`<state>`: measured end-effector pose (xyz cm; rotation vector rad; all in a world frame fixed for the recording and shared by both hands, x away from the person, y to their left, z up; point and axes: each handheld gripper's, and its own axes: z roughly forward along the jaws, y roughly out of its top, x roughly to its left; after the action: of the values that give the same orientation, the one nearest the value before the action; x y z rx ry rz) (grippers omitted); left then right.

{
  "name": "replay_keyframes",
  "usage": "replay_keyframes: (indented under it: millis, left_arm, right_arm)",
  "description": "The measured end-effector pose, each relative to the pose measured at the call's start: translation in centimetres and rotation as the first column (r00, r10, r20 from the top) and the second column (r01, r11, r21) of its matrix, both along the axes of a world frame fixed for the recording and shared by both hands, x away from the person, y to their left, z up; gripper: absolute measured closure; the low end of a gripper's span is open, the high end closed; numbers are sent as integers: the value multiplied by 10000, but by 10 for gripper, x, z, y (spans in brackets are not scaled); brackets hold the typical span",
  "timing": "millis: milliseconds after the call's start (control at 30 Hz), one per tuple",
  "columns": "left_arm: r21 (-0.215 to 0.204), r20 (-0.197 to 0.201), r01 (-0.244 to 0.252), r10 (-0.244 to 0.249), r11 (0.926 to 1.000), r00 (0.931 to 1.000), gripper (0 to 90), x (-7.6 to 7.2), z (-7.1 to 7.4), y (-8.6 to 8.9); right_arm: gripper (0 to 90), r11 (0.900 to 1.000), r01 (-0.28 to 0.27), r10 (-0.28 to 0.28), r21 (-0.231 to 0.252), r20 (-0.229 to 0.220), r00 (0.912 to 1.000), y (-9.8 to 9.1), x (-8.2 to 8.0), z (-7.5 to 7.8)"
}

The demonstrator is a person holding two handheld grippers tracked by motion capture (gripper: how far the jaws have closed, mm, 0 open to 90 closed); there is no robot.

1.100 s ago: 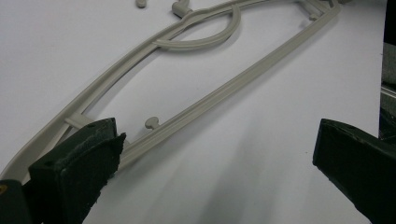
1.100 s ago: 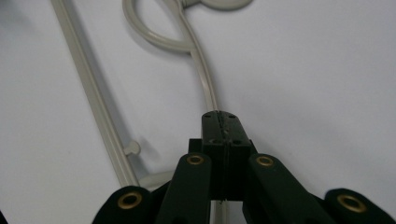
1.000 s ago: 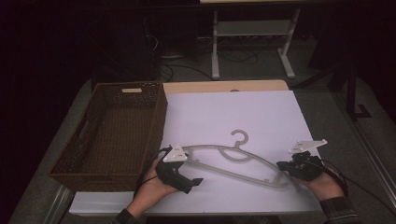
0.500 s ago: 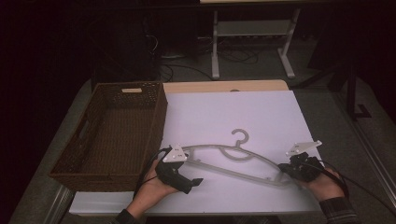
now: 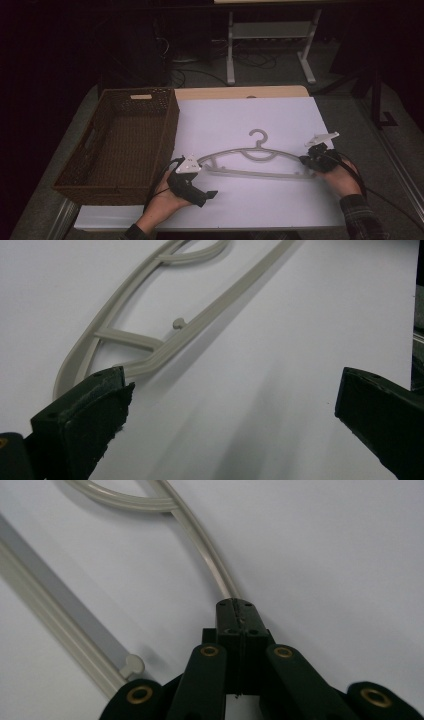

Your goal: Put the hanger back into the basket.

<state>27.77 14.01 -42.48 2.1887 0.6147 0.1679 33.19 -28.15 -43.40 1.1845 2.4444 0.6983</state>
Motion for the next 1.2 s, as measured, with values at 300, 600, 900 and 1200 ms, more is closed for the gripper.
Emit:
replay_keyframes:
  millis: [300, 600, 900, 1200]
  left_arm:
    - [83, 63, -45, 45, 10000, 10000, 0, 3, 3, 0]
    - [123, 87, -23, 22, 9999, 10000, 0, 13, 12, -6]
    - [86, 102, 86, -87, 9999, 9999, 0, 28, 16, -17]
    - [-58, 30, 20, -20, 10000, 10000, 42, 57, 19, -33]
  right_arm:
    - [875, 9927, -220, 166, 1183, 470, 9988, -3, -5, 10]
    - [366, 9608, -773, 460, 2662, 1219, 9915, 6, -36, 27]
    - [137, 9580, -879, 361, 2729, 1894, 9812, 22, -53, 27]
    - [136, 9648, -911, 441, 2468, 1897, 9809, 27, -54, 23]
